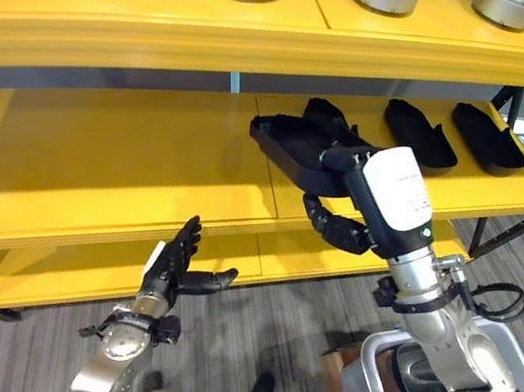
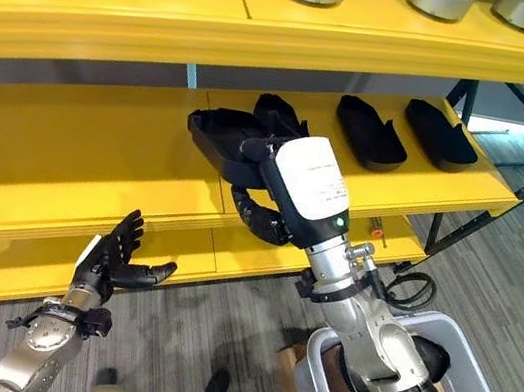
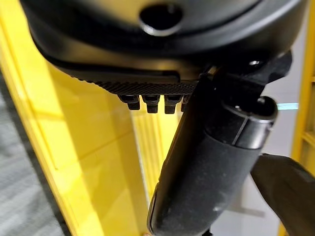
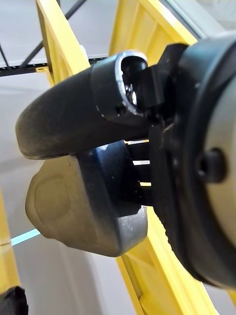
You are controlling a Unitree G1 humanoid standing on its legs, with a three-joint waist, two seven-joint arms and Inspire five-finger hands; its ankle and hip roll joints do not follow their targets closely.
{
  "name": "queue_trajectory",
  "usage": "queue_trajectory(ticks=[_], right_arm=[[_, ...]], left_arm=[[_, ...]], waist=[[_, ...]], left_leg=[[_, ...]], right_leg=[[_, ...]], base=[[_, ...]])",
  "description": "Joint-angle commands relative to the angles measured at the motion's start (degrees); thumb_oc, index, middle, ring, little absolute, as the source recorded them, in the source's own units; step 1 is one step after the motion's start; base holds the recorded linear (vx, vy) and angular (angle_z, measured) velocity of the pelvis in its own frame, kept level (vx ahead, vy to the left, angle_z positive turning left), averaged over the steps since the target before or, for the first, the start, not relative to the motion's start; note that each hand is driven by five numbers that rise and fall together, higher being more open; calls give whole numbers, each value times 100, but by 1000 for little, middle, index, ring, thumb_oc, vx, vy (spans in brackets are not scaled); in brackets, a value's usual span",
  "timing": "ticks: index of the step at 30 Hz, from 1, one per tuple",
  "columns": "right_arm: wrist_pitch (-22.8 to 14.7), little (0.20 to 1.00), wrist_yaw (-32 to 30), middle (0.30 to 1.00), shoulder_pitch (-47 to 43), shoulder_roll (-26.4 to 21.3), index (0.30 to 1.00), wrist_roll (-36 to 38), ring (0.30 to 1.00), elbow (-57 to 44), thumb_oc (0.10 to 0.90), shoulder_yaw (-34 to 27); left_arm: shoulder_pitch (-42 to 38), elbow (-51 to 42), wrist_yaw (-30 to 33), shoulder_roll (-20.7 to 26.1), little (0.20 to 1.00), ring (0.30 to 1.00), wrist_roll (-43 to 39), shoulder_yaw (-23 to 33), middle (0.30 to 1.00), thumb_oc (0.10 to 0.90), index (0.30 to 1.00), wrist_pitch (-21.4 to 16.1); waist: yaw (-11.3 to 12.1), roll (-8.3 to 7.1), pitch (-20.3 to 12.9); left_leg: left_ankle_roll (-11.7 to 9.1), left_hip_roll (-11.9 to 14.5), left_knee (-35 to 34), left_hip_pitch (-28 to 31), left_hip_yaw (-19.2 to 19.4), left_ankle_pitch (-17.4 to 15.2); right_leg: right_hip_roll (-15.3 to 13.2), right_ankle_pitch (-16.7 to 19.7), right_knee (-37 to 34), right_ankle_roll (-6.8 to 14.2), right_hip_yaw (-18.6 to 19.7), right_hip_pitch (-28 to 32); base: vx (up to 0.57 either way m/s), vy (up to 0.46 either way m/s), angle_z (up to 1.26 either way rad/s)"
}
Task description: Move parts from the plastic box to the shelf.
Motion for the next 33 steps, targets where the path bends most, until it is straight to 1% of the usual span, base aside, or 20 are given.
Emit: queue_trajectory(ticks=[1, 2, 3, 4, 5, 9, 11, 13, 14, 16, 17, 18, 21, 22, 23, 24, 25, 26, 32, 33], right_arm=[[-184, 300, -714, 300, -506, 99, 300, 115, 300, -878, 400, -465], [-170, 300, -709, 300, -467, 93, 300, 93, 300, -876, 400, -478], [-138, 300, -674, 300, -419, 122, 300, 33, 300, -903, 400, -478], [-118, 300, -657, 300, -417, 141, 300, 5, 300, -898, 400, -463], [-117, 300, -658, 300, -418, 145, 300, 2, 300, -896, 400, -460], [-32, 300, -510, 300, -420, 177, 300, -89, 300, -741, 400, -343], [-3, 300, -475, 300, -435, 176, 300, -124, 300, -674, 400, -313], [68, 300, -394, 300, -495, 179, 300, -164, 300, -453, 400, -213], [62, 300, -405, 300, -513, 184, 300, -166, 300, -429, 400, -204], [274, 300, -356, 300, -742, 236, 300, -246, 300, 107, 400, 8], [268, 300, -374, 300, -774, 243, 300, -249, 300, 144, 400, 26], [349, 300, -364, 300, -846, 257, 300, -288, 300, 318, 400, 89], [538, 300, -414, 300, -1156, 363, 300, -356, 300, 1051, 400, 319], [632, 300, -461, 300, -1327, 486, 300, -274, 300, 1500, 400, 439], [731, 300, -439, 300, -1468, 497, 300, -316, 300, 1782, 400, 537], [727, 300, -458, 300, -1511, 506, 300, -316, 300, 1826, 400, 561], [774, 300, -499, 300, -1669, 501, 300, -394, 300, 2094, 400, 657], [929, 300, -514, 300, -2013, 490, 300, -439, 300, 2623, 400, 796], [1051, 300, -729, 300, -2591, 462, 300, -375, 300, 3267, 400, 853], [1130, 300, -805, 300, -2823, 426, 300, -335, 300, 3521, 400, 844]], left_arm=[[24, -927, 17, 288, 1000, 1000, -53, 97, 1000, 900, 1000, -542], [21, -949, -21, 312, 1000, 1000, -58, 82, 1000, 900, 1000, -548], [39, -975, -64, 369, 1000, 1000, -18, 65, 1000, 900, 1000, -546], [63, -972, -76, 387, 1000, 1000, -19, 66, 1000, 900, 1000, -545], [67, -973, -77, 389, 1000, 1000, -19, 67, 1000, 900, 1000, -546], [138, -1054, -114, 470, 1000, 1000, 16, 114, 1000, 900, 1000, -526], [154, -1061, -125, 478, 1000, 1000, 12, 127, 1000, 900, 1000, -519], [164, -1094, -148, 505, 1000, 1000, -33, 118, 1000, 900, 1000, -513], [161, -1097, -147, 508, 1000, 1000, -34, 120, 1000, 900, 1000, -510], [162, -1137, -153, 576, 1000, 1000, -90, 43, 1000, 900, 1000, -510], [156, -1137, -152, 576, 1000, 1000, -92, 47, 1000, 900, 1000, -509], [155, -1151, -153, 591, 1000, 1000, -117, 36, 1000, 900, 1000, -517], [108, -1188, -165, 664, 1000, 1000, -176, 4, 1000, 900, 1000, -545], [62, -1241, -125, 727, 1000, 1000, -186, -5, 1000, 900, 1000, -595], [38, -1252, -112, 757, 1000, 1000, -211, -7, 1000, 900, 1000, -605], [28, -1252, -110, 753, 1000, 1000, -213, 1, 1000, 900, 1000, -605], [9, -1275, -92, 774, 1000, 1000, -229, 3, 1000, 900, 1000, -622], [-30, -1302, -64, 812, 1000, 1000, -285, -3, 1000, 900, 1000, -651], [-162, -1265, -30, 819, 1000, 1000, -311, -51, 1000, 900, 1000, -715], [-283, -1208, -2, 793, 1000, 1000, -325, -104, 1000, 900, 1000, -739]], waist=[[205, 139, -804], [222, 128, -779], [254, 108, -744], [276, 94, -739], [279, 86, -737], [411, 10, -740], [442, -14, -744], [592, -57, -699], [574, -64, -704], [785, -65, -549], [772, -68, -550], [828, -59, -491], [956, -12, -290], [1048, 50, -109], [1098, 93, -32], [1089, 97, -28], [1140, 154, 65], [1214, 237, 199], [1256, 369, 444], [1248, 420, 569]], left_leg=[[378, -744, -373, 304, 212, 659], [388, -813, -282, 278, 227, 595], [456, -983, -147, 262, 214, 425], [492, -1054, -120, 277, 228, 358], [500, -1065, -114, 282, 236, 349], [606, -1297, -82, 243, 273, 217], [628, -1361, -87, 208, 256, 206], [660, -1475, -101, 85, 185, 199], [664, -1486, -93, 67, 168, 200], [689, -1625, -112, -163, 28, 245], [692, -1631, -106, -179, 18, 247], [693, -1658, -95, -254, -16, 260], [704, -1731, -36, -519, -135, 312], [701, -1745, -21, -679, -207, 369], [701, -1753, -17, -750, -241, 401], [702, -1751, -13, -763, -244, 403], [700, -1759, -16, -842, -270, 439], [703, -1768, -19, -949, -312, 491], [712, -1762, 8, -1134, -330, 565], [719, -1762, 49, -1213, -298, 571]], right_leg=[[-676, -654, 604, 749, 361, 399], [-753, -631, 594, 773, 327, 457], [-909, -572, 522, 868, 302, 583], [-964, -542, 487, 905, 314, 624], [-974, -538, 479, 914, 321, 632], [-1159, -428, 338, 1043, 282, 722], [-1196, -414, 303, 1070, 249, 745], [-1284, -370, 254, 1124, 130, 756], [-1293, -369, 249, 1129, 112, 756], [-1381, -335, 214, 1175, -77, 706], [-1386, -334, 215, 1177, -87, 699], [-1404, -325, 225, 1183, -130, 673], [-1462, -298, 269, 1193, -256, 536], [-1498, -265, 305, 1198, -321, 420], [-1511, -251, 320, 1201, -347, 354], [-1510, -251, 327, 1199, -348, 341], [-1526, -236, 346, 1202, -383, 277], [-1546, -217, 381, 1198, -412, 165], [-1567, -195, 470, 1177, -398, -67], [-1581, -184, 526, 1169, -356, -185]], base=[[124, 202, 8], [166, 270, 14], [157, 257, 12], [120, 203, 24], [72, 124, 20], [83, 134, 26], [69, 83, 9], [50, 62, 31], [32, 48, 54], [21, 44, 44], [-16, 13, 24], [-42, 3, 27], [-82, -5, 28], [-131, -18, 23], [-107, -6, 24], [-64, 3, 19], [-88, -2, 30], [-89, -2, 24], [-59, 9, 3], [-48, 26, -5]])
